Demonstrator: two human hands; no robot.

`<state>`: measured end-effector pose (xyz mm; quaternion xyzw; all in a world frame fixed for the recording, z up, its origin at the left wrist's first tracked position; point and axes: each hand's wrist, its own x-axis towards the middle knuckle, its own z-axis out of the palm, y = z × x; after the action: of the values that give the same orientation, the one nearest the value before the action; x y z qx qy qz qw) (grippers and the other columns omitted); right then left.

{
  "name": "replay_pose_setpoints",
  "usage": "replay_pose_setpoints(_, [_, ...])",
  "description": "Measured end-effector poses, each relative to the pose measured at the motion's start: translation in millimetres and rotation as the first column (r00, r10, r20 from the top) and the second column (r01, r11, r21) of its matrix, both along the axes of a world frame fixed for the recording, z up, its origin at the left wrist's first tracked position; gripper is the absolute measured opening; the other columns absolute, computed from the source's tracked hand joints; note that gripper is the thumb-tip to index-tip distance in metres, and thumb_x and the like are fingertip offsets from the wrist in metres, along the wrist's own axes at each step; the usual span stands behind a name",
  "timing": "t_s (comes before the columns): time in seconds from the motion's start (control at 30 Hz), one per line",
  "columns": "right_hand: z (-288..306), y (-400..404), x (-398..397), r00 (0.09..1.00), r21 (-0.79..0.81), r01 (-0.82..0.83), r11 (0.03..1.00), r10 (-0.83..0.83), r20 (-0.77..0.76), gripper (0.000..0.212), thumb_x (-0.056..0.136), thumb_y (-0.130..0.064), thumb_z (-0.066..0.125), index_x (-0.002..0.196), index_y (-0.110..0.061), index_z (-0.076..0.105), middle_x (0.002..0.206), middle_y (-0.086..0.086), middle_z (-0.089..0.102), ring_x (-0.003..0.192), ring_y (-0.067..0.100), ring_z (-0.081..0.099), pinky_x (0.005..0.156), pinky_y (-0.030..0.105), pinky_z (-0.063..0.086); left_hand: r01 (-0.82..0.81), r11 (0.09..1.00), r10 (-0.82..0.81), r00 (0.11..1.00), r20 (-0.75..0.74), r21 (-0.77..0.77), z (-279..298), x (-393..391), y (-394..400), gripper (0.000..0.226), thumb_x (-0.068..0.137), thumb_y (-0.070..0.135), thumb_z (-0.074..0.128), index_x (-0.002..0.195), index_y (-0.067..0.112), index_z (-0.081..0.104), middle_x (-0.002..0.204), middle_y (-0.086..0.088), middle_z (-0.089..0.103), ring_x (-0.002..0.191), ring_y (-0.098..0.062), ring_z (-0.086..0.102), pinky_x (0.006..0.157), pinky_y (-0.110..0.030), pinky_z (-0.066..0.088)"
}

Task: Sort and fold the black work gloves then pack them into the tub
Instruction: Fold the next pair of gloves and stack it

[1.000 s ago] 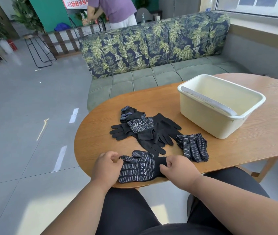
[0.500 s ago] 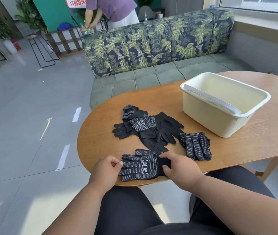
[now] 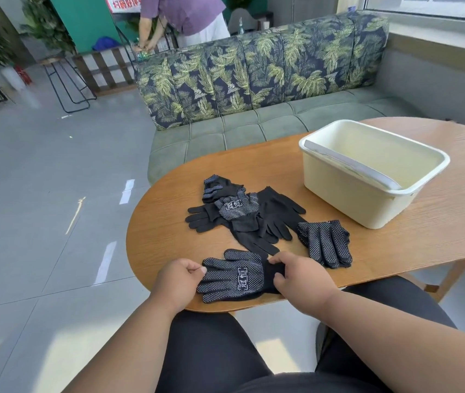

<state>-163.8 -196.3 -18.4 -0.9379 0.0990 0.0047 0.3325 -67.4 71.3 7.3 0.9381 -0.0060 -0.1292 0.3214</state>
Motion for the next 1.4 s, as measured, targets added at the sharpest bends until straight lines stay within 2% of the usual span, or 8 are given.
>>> replay_pose_setpoints(0.33, [-3.5,0.9,-2.5,0.999,-0.022,0.005,1.0,-0.004,0.035,0.035,0.091,-0.035,0.058,0.126,-0.036,0.061,0.068,-0.017,0.053,0.075,0.01,0.058,0.063,0.021,0.039,0.005,1.0,-0.003,0.996,-0.089,0.013,10.5,11.7,0.5,0.022,0.099,0.047,0.066,0.094,0.028,0.076,0.096,0.01,0.075,0.092,-0.011,0.066,0.084,-0.033,0.05])
replay_pose_setpoints(0.47, [-4.0,0.8,-2.6,0.999,-0.026,0.008,1.0,-0.007,0.034,0.034,0.092,-0.036,0.057,0.126,-0.036,0.061,0.069,-0.016,0.054,0.075,0.01,0.059,0.065,0.023,0.041,0.03,1.0,-0.029,0.99,-0.141,0.003,11.5,14.8,5.6,0.032,0.101,0.05,0.062,0.091,0.024,0.078,0.091,0.008,0.078,0.092,-0.015,0.069,0.093,-0.037,0.055])
replay_pose_setpoints(0.57, [-3.6,1.2,-2.3,1.0,-0.034,0.006,0.999,-0.005,0.028,0.033,0.092,-0.037,0.057,0.125,-0.036,0.061,0.069,-0.015,0.056,0.075,0.01,0.06,0.065,0.026,0.042,0.032,0.999,-0.035,0.989,-0.143,-0.022,14.3,13.1,6.3,0.037,0.101,0.052,0.06,0.089,0.022,0.078,0.086,0.008,0.079,0.09,-0.015,0.07,0.088,-0.034,0.055])
replay_pose_setpoints(0.77, [-2.5,1.5,-2.4,1.0,-0.039,0.008,0.999,-0.007,0.023,0.033,0.093,-0.037,0.057,0.125,-0.037,0.06,0.072,-0.014,0.059,0.079,0.012,0.062,0.067,0.027,0.045,0.04,0.994,-0.057,0.984,-0.167,-0.105,13.5,9.6,7.2,0.012,0.094,0.037,0.076,0.096,0.025,0.08,0.093,0.012,0.079,0.094,-0.007,0.072,0.081,-0.024,0.052])
replay_pose_setpoints(0.97, [-1.7,2.4,-2.4,1.0,-0.039,0.014,0.999,-0.013,0.015,0.033,0.093,-0.039,0.056,0.125,-0.037,0.059,0.071,-0.014,0.06,0.077,0.01,0.061,0.063,0.025,0.043,0.057,0.998,-0.055,0.99,-0.132,0.012,14.5,11.5,6.0,0.032,0.101,0.046,0.062,0.087,0.022,0.078,0.09,0.01,0.077,0.089,-0.01,0.067,0.073,-0.028,0.045])
replay_pose_setpoints(1.13, [-0.3,2.5,-3.0,1.0,-0.043,0.009,0.999,-0.008,0.017,0.032,0.094,-0.038,0.056,0.126,-0.037,0.059,0.067,-0.014,0.055,0.075,0.011,0.06,0.06,0.023,0.039,0.014,1.0,-0.016,0.993,-0.118,-0.017,14.1,8.9,7.4,0.025,0.096,0.051,0.069,0.094,0.027,0.077,0.094,0.012,0.076,0.093,-0.008,0.067,0.085,-0.033,0.053])
replay_pose_setpoints(1.2, [-0.2,2.3,-2.7,1.0,-0.044,0.009,0.999,-0.008,0.017,0.032,0.094,-0.038,0.056,0.126,-0.037,0.06,0.067,-0.014,0.054,0.076,0.012,0.06,0.061,0.025,0.04,-0.014,1.0,0.014,0.998,-0.066,-0.006,16.0,3.8,11.5,0.027,0.089,0.055,0.075,0.098,0.029,0.074,0.097,0.014,0.073,0.095,-0.005,0.065,0.081,-0.03,0.051])
replay_pose_setpoints(1.4, [-2.3,2.1,-2.4,1.0,-0.053,0.015,0.998,-0.014,0.023,0.031,0.095,-0.039,0.056,0.126,-0.038,0.059,0.07,-0.014,0.058,0.074,0.009,0.06,0.058,0.023,0.04,0.024,0.999,-0.027,0.995,-0.101,-0.031,12.5,-12.9,27.1,0.021,0.083,0.047,0.085,0.09,0.029,0.077,0.092,0.008,0.075,0.09,-0.007,0.07,0.086,-0.031,0.056])
